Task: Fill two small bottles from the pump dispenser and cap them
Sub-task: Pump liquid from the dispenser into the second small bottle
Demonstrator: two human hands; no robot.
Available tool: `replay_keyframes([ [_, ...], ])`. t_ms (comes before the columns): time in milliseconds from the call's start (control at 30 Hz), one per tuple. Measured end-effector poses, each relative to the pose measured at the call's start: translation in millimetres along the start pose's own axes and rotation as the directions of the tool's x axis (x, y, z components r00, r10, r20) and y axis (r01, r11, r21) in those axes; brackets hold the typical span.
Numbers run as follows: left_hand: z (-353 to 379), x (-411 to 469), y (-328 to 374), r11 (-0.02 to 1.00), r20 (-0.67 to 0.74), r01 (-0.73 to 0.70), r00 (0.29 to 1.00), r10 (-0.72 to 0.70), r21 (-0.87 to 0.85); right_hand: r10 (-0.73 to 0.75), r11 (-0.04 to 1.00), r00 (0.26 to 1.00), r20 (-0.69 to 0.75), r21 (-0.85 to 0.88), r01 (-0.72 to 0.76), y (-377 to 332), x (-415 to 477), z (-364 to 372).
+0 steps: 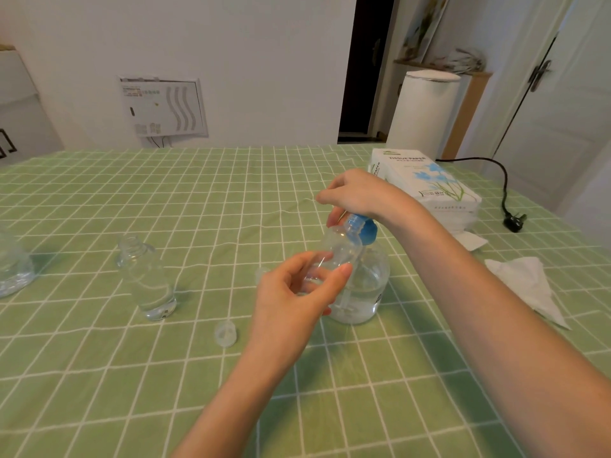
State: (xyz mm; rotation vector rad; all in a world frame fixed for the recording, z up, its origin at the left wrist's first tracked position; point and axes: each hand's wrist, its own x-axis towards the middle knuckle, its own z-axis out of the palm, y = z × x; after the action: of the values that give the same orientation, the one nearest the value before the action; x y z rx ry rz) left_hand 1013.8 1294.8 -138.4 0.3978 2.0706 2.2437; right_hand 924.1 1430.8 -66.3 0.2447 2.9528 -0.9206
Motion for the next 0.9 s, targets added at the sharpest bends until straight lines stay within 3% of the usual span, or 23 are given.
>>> replay_keyframes([
  [200,2.8,0.9,2.6,0.999,0.0,-0.006,1.0,0.006,-0.037,-0.017,1.0,0.999,-0.044,-0.013,0.017,-6.3,-0.6,-9.8],
  [700,0.5,-0.6,0.6,1.0,0.003,0.0,1.0,0.0,-0.001,0.026,0.999,0.998,0.05,-0.03,-0.025,-1.7,0.0,-1.6],
  [900,1.8,-0.6,0.8,1.0,-0.003,0.01,1.0,-0.01,0.001,-0.009,1.0,1.0,-0.023,-0.028,0.009,-2.8,-1.6,-0.5],
])
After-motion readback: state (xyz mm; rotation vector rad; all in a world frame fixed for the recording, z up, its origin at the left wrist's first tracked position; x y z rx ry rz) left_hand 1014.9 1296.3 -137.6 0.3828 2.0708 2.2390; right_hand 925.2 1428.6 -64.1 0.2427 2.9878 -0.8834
